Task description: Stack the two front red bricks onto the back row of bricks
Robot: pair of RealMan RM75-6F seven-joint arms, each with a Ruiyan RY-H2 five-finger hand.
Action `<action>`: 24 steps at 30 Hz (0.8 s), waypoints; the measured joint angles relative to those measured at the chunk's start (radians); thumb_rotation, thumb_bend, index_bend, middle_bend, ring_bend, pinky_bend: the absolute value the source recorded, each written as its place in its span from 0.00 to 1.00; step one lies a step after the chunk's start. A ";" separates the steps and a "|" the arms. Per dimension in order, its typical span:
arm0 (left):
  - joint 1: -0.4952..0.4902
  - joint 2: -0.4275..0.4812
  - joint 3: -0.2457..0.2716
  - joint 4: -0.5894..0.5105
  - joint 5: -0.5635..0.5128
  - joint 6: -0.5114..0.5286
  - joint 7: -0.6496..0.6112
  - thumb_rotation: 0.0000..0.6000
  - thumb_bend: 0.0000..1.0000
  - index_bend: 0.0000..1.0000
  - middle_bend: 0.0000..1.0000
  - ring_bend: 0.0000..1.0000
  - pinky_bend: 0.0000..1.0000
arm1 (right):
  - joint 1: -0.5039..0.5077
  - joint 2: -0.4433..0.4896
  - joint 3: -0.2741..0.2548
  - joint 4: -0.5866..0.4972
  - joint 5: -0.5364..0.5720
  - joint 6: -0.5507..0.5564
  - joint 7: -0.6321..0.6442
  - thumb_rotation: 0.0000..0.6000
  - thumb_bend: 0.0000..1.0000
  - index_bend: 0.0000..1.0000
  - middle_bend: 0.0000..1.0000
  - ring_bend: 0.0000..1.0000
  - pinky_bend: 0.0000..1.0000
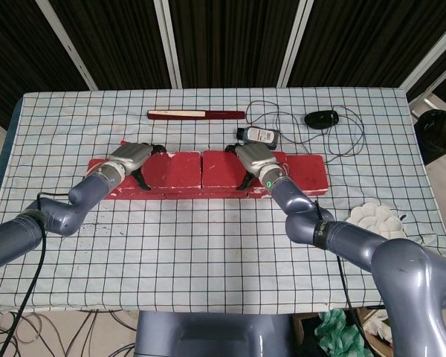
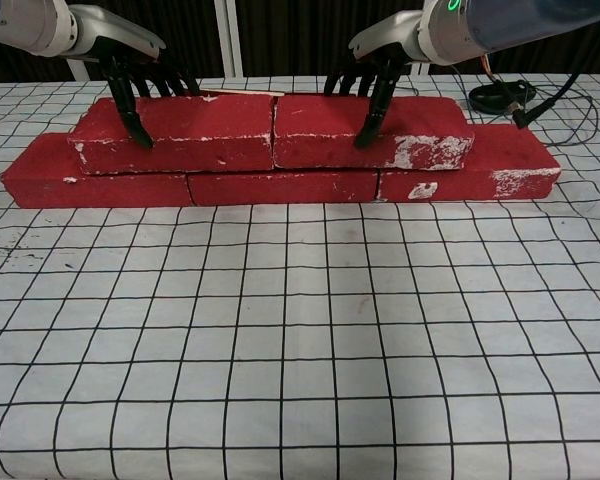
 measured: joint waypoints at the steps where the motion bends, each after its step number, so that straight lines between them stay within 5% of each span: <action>1: -0.002 -0.002 0.002 0.002 -0.003 0.000 0.000 1.00 0.14 0.14 0.19 0.10 0.18 | 0.000 -0.001 -0.001 0.001 0.001 -0.002 0.000 1.00 0.16 0.21 0.26 0.25 0.20; 24: -0.026 -0.013 0.022 0.016 -0.035 -0.004 -0.008 1.00 0.00 0.12 0.17 0.07 0.17 | -0.004 -0.015 0.003 0.020 -0.017 -0.007 0.009 1.00 0.13 0.19 0.22 0.17 0.20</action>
